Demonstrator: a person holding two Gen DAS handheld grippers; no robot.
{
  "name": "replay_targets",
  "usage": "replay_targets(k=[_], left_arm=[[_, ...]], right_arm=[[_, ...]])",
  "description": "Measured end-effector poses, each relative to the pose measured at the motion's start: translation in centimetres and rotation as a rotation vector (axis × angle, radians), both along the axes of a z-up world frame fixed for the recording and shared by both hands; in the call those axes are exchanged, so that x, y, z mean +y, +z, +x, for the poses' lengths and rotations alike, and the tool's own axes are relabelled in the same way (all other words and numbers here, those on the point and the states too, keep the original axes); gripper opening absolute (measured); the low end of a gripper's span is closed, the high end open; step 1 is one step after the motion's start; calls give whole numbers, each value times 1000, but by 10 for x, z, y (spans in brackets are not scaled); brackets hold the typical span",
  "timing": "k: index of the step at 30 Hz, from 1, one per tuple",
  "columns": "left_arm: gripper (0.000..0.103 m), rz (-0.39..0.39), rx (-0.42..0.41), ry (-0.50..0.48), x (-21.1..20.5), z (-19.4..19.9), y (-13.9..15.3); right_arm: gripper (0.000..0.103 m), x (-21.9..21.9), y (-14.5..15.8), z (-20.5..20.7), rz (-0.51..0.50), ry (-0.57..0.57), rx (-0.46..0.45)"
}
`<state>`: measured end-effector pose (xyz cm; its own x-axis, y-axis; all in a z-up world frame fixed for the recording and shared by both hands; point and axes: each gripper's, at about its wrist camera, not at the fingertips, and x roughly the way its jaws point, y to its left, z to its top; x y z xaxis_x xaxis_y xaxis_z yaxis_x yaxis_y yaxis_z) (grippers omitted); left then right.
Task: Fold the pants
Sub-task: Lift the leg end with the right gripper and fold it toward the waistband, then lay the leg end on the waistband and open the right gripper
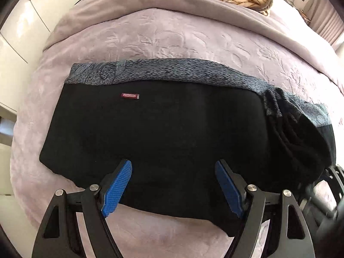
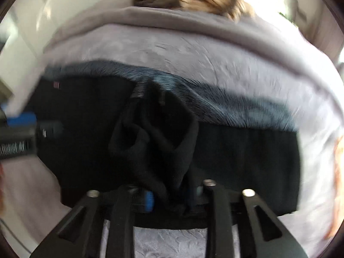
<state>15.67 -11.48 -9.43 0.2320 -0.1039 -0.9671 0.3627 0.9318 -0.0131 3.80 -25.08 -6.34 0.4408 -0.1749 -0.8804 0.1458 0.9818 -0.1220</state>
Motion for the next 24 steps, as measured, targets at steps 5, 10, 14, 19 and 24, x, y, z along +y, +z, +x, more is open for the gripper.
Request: replay_targets(k=[5,10,14,19,24], left_arm=[[81,-74,20,-24,-4,-6,21],[81,-178,78,-100,-33,-16,37],[81,-237,153,-129,-66,-16,35],[76,-149,175,-190,-109,-26,8],[40,-136,180,-202,-114,-37,-1]], right_arm=[[51,7,34,-28,115,115,-48],[51,-104,21,-73,672,-290,-84],[51,-169,-14,-100,959,-545,-147],[47,-188,-46,-115,1147,-683,-192],[6,-184,-60,-116,1198,-725,-192]])
